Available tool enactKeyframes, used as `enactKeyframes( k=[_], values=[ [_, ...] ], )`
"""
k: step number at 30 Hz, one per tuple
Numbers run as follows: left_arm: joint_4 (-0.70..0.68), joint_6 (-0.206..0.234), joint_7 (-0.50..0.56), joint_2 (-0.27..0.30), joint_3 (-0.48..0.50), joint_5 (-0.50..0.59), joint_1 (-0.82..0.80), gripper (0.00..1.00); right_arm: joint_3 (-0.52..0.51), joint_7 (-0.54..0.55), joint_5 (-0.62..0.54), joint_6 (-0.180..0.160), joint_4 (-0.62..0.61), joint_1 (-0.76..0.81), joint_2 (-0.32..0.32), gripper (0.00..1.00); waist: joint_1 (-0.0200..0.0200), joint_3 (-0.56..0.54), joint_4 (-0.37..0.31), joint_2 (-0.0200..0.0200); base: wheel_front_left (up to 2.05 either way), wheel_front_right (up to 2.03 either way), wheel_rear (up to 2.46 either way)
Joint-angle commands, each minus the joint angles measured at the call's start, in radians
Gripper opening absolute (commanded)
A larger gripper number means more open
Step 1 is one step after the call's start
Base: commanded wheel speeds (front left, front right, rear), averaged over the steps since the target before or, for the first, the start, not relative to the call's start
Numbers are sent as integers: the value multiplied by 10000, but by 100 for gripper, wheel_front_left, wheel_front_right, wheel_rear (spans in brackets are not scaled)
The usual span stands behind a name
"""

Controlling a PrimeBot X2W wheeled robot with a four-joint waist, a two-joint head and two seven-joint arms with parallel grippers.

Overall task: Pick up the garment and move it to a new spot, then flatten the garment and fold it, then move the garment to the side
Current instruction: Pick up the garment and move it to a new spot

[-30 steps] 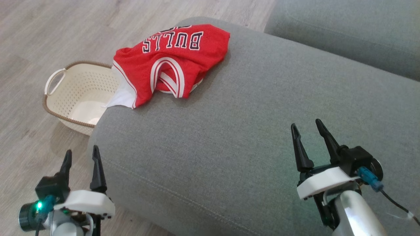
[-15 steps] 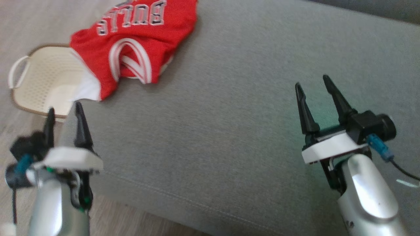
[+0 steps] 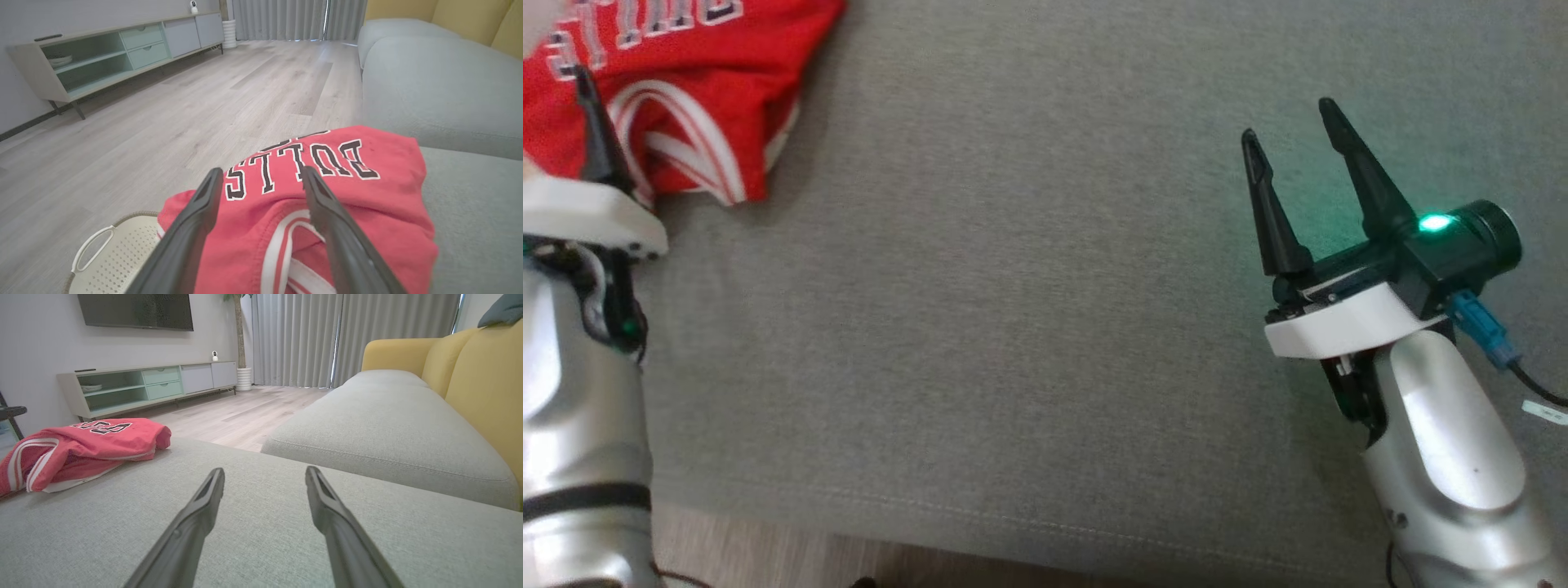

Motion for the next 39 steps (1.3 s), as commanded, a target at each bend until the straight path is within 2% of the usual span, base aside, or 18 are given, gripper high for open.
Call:
enactKeyframes(
  k=[1, 10, 12, 13, 14, 19, 27, 32, 39],
  values=[
    [-85, 105, -36, 602, 321, 104, -206, 100, 249, 17, 30, 75, -354, -125, 90, 100, -1, 293, -304, 0, 0, 0, 0],
    [2295, 873, 731, 996, 76, 429, -1610, 100, 401, 34, 91, 75, -513, -313, 78, 100, -1, 703, -665, 0, 0, 0, 0],
    [2678, 932, 798, 1009, 54, 413, -1721, 100, 460, 26, 106, 75, -459, -337, 106, 100, -1, 696, -726, 0, 0, 0, 0],
    [2839, 950, 786, 1019, 56, 391, -1763, 69, 472, 20, 125, 75, -423, -346, 131, 100, -1, 677, -753, 0, 0, 0, 0],
    [2999, 918, 781, 1028, 37, 374, -1793, 0, 473, 12, 146, 75, -381, -352, 160, 100, -1, 642, -777, 0, 0, 0, 0],
    [3319, 702, 382, 1092, -27, 261, -2028, 0, 370, -47, 212, 75, -175, -283, 258, 100, -1, 348, -858, 0, 0, 0, 0],
    [2157, 119, -59, 937, -609, 424, -2573, 0, 133, -130, 363, 75, 212, 67, 476, 100, -1, -500, -1110, 0, 0, 0, 0],
    [926, -188, -72, 412, -1102, 442, -2560, 0, -13, -143, 427, 75, 218, 270, 635, 100, -1, -978, -1515, 0, 0, 0, 0],
    [91, -410, -74, -456, -1753, 300, -2161, 0, -20, -145, 551, 75, 157, 514, 756, 100, -1, -1345, -2195, 0, 0, 0, 0]
  ],
)
